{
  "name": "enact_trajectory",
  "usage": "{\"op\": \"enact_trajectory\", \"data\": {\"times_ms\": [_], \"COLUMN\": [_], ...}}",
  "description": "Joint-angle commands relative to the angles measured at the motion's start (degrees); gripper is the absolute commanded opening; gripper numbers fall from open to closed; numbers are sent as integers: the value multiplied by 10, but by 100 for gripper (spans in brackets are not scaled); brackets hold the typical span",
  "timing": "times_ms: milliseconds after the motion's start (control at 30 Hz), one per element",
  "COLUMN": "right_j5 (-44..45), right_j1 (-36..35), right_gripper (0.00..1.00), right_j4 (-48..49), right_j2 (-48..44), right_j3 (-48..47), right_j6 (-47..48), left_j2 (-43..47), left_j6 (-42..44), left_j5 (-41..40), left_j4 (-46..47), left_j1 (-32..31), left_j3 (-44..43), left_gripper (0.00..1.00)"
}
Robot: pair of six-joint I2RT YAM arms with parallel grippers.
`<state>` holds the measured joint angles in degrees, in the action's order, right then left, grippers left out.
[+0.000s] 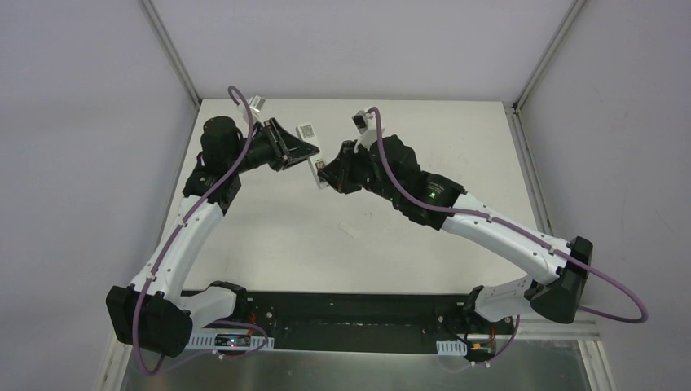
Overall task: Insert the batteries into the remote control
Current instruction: Load the battery into the remote control.
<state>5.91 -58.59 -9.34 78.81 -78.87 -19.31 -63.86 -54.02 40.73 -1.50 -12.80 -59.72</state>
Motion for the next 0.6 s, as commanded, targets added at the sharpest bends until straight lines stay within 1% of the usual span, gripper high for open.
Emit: {"op": "enact_trajectory", "data": {"times_ms": [0,167,467,567], "right_j5": [32,52,65,51], "right_j1": [-4,-9,-10,-10], "right_gripper": [0,0,0,0], "right_j4": [32,24,13,15], "right_j2": [-7,-3,2,-5], "right_j3": [-22,-30,-49,-44], "right_j6": [4,27,66,75], "left_j2": [-1,5,6,7], "left_j6": [-66,-72,-63,-62], "left_j5": [45,57,72,75], "left_j4": [115,147,168,171], "left_j1": [-4,-4,-4,-4], "left_j3": [7,22,21,20], "left_gripper": [0,0,0,0]}}
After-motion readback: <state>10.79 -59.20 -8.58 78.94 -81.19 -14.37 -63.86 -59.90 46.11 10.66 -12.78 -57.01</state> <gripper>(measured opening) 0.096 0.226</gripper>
